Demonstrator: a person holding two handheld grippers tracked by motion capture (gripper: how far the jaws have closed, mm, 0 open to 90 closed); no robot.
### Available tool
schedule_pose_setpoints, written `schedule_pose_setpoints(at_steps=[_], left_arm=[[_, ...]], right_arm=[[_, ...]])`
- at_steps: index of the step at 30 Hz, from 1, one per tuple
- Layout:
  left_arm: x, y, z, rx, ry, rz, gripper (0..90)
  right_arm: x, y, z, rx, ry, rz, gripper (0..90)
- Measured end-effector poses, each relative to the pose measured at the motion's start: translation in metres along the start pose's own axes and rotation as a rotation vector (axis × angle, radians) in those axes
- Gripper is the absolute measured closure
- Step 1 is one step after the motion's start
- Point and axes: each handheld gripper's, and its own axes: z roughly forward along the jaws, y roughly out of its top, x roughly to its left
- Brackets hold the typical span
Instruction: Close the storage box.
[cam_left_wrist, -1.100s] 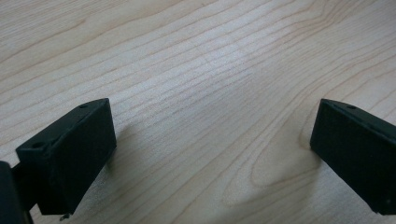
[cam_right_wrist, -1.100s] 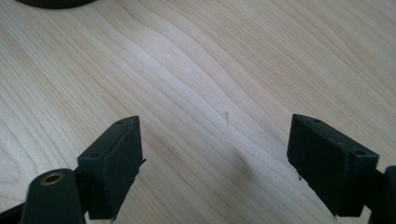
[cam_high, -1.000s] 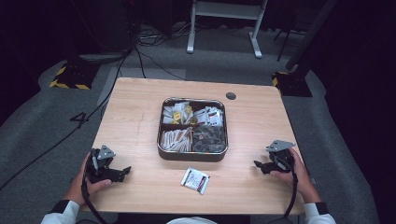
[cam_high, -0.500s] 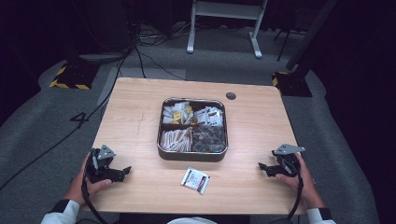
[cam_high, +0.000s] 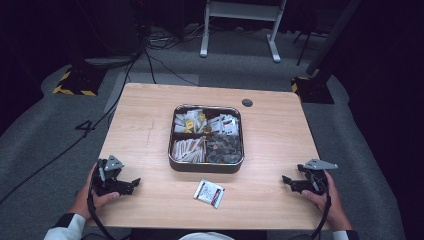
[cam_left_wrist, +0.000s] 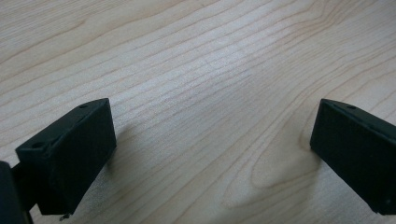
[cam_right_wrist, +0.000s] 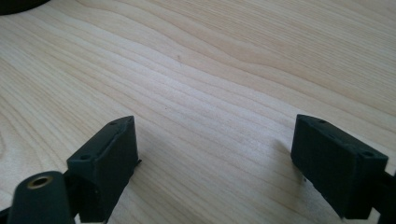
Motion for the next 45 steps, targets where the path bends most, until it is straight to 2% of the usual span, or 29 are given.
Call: schedule_pose_setpoints(at_steps=[25,45], left_arm=[[-0.0001,-0.0001,-0.0001,0.000,0.000,0.000,0.5],[0.0004,0.0006,0.0004,0.001,-0.002,0.005,0.5]], right_arm=[[0.0006,0.0008,0.0012,0.000,-0.025,0.024,14.8],[0.0003,0.0016,0.0021,0.000,-0.026,0.025,14.6]])
